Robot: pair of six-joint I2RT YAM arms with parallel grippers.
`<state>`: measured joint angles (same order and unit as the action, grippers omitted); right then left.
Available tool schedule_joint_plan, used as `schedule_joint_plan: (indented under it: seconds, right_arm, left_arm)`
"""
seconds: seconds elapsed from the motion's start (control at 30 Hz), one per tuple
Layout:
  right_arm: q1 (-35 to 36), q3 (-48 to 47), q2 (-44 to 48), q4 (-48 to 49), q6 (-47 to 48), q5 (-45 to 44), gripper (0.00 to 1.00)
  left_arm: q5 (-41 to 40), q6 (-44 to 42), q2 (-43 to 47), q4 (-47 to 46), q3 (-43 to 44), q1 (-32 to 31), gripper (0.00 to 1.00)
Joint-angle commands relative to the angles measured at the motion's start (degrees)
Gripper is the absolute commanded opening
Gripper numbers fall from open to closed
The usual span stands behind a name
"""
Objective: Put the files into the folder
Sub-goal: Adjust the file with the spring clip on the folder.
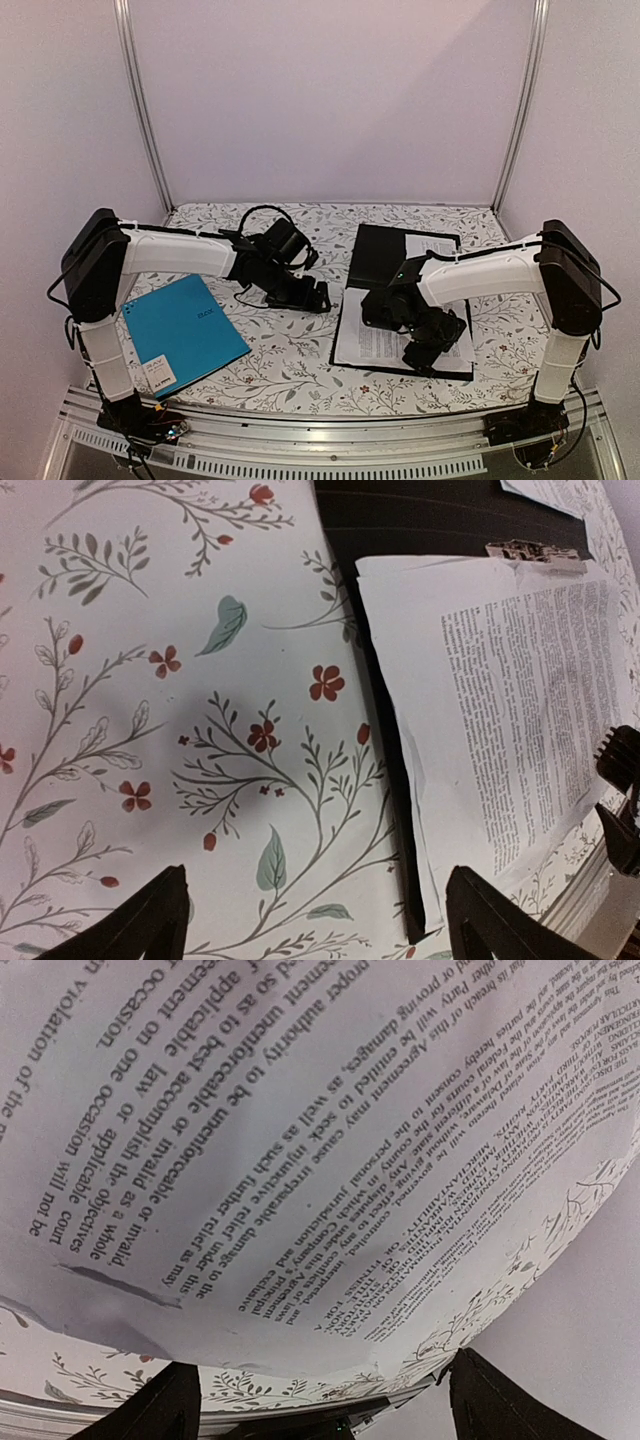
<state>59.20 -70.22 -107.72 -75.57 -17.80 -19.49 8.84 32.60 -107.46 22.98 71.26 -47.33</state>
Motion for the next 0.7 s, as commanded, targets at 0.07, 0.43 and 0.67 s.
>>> schedule_joint_plan:
  seconds: [0.07, 0.43, 0.67]
  right_arm:
    - [0.6, -1.0, -0.2, -1.6, -2.5, -0.9, 0.89]
    - [1.7, 1.0, 4.4, 6.3, -1.8, 6.3, 0.93]
    - [0.9, 4.7, 11.2, 11.3, -9.5, 3.3, 0.95]
  left_arm:
    - [0.8, -0.2, 0.3, -0.5, -0.5, 0.7, 0.89]
    - [1.3, -0.4, 0.9, -0.8, -1.0, 0.6, 0.89]
    - [2.1, -2.6, 3.3, -3.8, -3.4, -2.0, 0.89]
